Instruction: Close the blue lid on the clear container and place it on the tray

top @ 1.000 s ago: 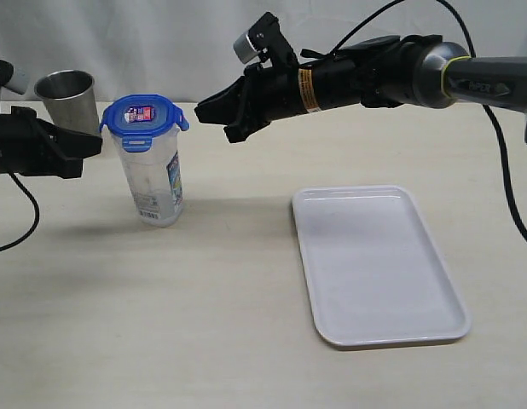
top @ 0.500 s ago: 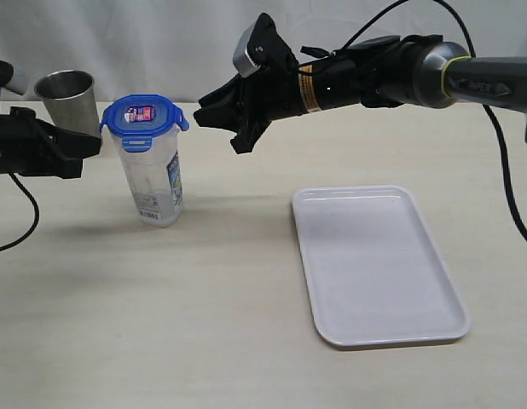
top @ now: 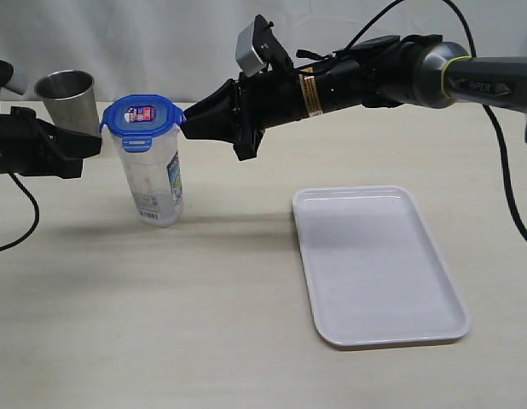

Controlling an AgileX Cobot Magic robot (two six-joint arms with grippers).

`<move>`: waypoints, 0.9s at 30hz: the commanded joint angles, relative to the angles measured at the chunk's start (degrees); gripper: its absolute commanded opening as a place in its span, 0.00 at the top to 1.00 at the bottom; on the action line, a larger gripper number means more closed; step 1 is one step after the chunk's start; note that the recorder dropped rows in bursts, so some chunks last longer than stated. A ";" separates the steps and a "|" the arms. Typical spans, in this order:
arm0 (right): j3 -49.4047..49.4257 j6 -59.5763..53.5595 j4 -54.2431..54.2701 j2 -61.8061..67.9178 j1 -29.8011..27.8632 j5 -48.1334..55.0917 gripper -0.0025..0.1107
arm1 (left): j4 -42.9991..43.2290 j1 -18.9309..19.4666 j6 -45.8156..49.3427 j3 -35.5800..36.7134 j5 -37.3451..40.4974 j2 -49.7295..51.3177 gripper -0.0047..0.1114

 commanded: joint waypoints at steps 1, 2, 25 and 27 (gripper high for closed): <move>0.28 2.74 -0.02 -0.19 -0.06 -0.13 0.75 | -0.59 -0.05 1.79 -0.39 1.08 0.25 0.96; 0.28 2.74 -0.02 0.02 -0.06 -0.13 0.75 | -0.59 -0.05 1.79 -0.39 1.08 0.25 0.96; 0.28 3.81 -0.02 0.51 0.58 5.46 0.75 | -0.59 -0.05 1.79 -0.39 2.33 0.25 0.96; 0.28 4.70 -0.02 -0.03 -0.64 5.23 0.75 | -0.59 -0.05 1.79 -0.39 2.33 0.25 0.96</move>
